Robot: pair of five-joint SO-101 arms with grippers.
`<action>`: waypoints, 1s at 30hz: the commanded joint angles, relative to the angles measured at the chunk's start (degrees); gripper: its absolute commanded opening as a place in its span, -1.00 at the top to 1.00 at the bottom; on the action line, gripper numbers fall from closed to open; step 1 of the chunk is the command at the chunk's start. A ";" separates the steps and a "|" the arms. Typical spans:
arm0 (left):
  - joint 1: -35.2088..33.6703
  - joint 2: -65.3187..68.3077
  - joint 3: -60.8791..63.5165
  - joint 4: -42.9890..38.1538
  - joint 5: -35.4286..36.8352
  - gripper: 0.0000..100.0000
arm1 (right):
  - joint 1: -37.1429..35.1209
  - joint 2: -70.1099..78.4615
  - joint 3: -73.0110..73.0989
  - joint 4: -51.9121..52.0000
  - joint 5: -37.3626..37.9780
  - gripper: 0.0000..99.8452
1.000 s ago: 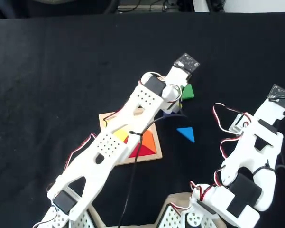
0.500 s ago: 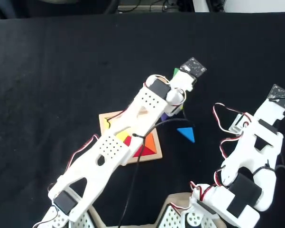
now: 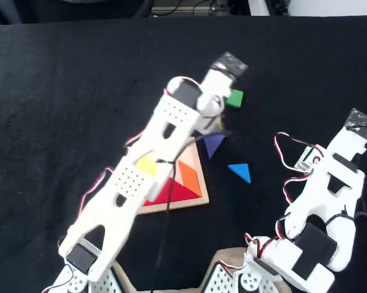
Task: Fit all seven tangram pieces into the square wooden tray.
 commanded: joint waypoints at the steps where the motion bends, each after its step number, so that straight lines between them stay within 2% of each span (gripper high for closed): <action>1: -2.95 -3.25 -1.98 0.79 2.81 0.50 | -0.70 -0.22 -0.31 -1.05 0.44 0.98; 10: 1.01 3.43 -2.51 -0.35 4.04 0.50 | -0.79 -0.22 -0.31 -1.05 0.44 0.98; 18: 2.42 3.87 -2.51 -1.41 6.51 0.50 | -0.88 -0.22 -0.40 -1.05 0.44 0.98; 30: 4.53 4.57 -2.42 0.62 6.51 0.50 | -0.88 -0.22 -0.40 -1.05 0.44 0.98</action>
